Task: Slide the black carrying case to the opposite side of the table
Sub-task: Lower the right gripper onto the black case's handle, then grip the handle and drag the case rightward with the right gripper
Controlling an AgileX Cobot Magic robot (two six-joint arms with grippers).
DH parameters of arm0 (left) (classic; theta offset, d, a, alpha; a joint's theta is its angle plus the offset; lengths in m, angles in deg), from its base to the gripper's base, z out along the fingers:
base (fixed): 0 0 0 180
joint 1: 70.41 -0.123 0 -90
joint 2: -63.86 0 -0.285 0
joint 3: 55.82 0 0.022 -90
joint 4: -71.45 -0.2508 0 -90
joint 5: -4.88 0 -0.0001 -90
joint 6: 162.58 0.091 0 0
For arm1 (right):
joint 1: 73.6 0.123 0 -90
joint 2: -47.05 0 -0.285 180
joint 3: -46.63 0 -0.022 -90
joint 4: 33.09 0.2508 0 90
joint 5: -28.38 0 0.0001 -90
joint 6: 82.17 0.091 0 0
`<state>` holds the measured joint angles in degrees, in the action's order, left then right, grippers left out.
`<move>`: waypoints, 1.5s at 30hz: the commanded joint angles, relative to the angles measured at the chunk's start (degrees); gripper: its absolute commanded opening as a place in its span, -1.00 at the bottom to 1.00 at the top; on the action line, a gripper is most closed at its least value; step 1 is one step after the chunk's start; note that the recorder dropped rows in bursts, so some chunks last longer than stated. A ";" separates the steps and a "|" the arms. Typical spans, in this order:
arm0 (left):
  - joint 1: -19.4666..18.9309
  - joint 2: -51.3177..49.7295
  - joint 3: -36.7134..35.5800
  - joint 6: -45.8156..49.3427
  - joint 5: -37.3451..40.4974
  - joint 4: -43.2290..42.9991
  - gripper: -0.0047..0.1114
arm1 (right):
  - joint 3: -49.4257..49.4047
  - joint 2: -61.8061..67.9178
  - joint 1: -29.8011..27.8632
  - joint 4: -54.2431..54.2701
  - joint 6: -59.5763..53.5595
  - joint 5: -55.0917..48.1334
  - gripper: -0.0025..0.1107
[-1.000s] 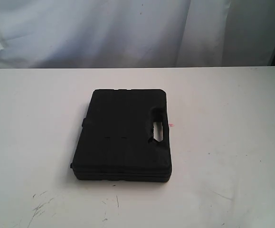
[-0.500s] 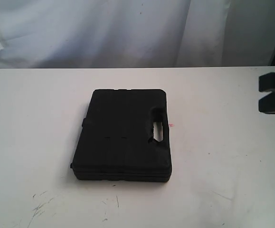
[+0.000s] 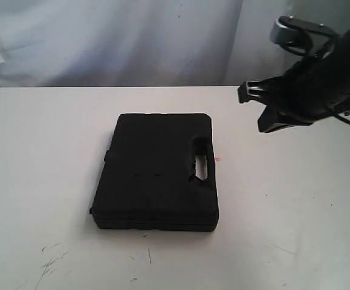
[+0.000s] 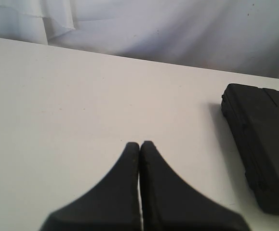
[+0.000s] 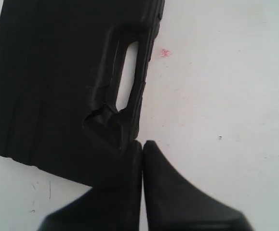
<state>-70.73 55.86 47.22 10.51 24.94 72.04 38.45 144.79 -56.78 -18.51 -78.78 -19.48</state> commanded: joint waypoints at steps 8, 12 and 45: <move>0.33 0.21 -0.26 0.00 -0.14 -0.07 -0.92 | 16.89 19.03 7.52 -9.63 12.16 -4.71 -0.96; 0.33 0.21 -0.26 -0.16 -0.14 -0.07 -0.92 | 22.75 25.91 8.43 -10.58 12.65 -6.55 -0.96; 0.33 0.21 -0.26 0.04 -0.14 -0.07 -0.92 | 31.60 40.63 8.43 -14.58 20.57 -11.28 -0.64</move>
<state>-70.73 55.86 47.22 10.51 24.94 72.04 69.75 185.58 -48.46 -32.06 -58.28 -29.63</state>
